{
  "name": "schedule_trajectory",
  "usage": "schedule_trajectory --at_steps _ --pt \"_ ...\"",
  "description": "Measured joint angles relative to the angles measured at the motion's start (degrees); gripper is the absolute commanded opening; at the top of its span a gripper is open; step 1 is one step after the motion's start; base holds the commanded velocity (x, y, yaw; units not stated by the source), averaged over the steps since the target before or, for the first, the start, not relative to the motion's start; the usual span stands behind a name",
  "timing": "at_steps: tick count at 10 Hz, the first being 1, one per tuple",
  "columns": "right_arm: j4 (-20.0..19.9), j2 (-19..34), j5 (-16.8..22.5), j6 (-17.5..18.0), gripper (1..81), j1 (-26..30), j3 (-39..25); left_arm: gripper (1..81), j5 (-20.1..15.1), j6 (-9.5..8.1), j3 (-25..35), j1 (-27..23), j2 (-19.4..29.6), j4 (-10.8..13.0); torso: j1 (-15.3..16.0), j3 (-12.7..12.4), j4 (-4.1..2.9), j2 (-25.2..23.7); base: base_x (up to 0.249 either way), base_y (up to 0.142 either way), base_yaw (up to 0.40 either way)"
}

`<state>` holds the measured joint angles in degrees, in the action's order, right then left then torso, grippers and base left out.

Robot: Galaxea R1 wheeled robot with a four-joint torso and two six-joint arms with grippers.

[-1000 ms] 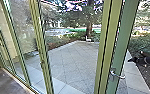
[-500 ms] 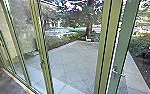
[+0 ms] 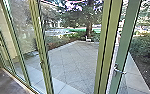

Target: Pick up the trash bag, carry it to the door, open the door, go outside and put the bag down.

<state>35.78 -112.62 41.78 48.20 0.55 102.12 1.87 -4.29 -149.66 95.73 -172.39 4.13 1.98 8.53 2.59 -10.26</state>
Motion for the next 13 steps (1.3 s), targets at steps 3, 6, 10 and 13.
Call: schedule_trajectory --at_steps 3,6,10,13 --pt "0.5 -0.1 0.0 -0.7 81.1 -1.3 1.2 1.0 -0.1 0.00 0.0 0.0 0.0 0.0 0.0 0.0 2.62 0.0 0.000 0.000 0.000" --pt "0.2 0.5 -0.1 -2.6 81.1 -1.3 1.9 1.0 -0.2 0.00 0.0 0.0 0.0 0.0 0.0 0.0 6.29 0.0 0.000 0.000 0.000" --pt "-3.0 -1.1 0.1 -6.4 81.1 -2.0 5.8 1.0 -0.4 0.02 0.0 0.0 -0.3 -0.1 0.0 0.0 6.58 0.0 0.000 0.000 0.000" --pt "-6.0 -3.4 0.3 -11.1 81.1 -2.0 10.4 1.0 -0.6 -0.02 0.0 0.0 -0.4 -0.3 0.0 -0.1 6.58 0.0 0.000 0.000 0.000"
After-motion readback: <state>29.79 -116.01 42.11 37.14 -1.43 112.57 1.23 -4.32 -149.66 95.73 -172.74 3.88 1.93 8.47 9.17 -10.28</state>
